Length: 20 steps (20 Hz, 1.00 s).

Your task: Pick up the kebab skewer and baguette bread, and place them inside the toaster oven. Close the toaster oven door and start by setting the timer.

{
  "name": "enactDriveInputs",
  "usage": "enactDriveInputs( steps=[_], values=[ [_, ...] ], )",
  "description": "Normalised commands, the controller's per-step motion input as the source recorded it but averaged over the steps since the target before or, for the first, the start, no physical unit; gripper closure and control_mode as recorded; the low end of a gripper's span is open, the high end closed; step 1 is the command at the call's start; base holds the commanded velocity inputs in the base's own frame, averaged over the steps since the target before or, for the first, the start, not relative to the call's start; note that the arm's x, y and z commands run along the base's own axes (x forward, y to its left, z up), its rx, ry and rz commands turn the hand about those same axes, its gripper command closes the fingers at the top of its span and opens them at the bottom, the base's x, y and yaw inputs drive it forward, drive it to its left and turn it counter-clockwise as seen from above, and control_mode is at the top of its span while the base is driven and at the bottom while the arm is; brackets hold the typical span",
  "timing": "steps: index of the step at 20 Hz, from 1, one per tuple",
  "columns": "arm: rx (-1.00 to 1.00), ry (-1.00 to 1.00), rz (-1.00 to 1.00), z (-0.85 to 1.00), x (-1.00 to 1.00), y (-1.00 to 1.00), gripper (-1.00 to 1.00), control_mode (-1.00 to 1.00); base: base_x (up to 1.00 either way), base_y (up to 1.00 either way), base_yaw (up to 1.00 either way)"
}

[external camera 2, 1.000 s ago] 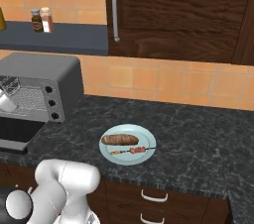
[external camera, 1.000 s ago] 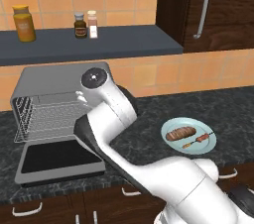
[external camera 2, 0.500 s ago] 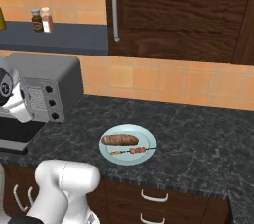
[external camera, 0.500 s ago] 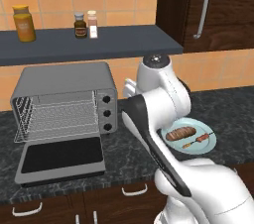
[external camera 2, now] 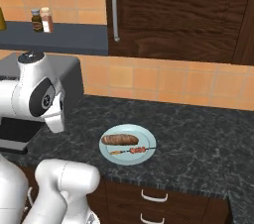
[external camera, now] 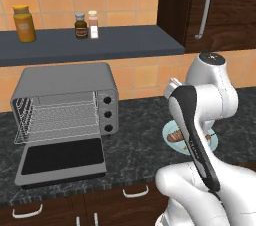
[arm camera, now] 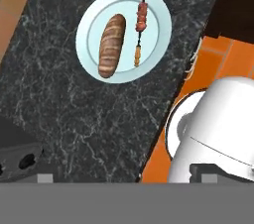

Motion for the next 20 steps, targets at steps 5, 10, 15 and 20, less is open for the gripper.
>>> enactDriveInputs(
  steps=[5, 10, 15, 20],
  values=[
    [0.11, 0.13, 0.00, -0.04, 0.49, -1.00, -1.00, -1.00, 0.00, 0.00, 0.00],
    [0.13, 0.10, 0.00, -0.19, 0.71, -0.91, -1.00, -1.00, 0.00, 0.00, 0.00],
    [0.04, 0.11, 0.00, -0.31, 0.60, -0.49, -1.00, -1.00, 0.00, 0.00, 0.00],
    [0.00, 0.04, 0.00, -0.49, 0.42, -0.14, -1.00, -1.00, 0.00, 0.00, 0.00]
  ],
)
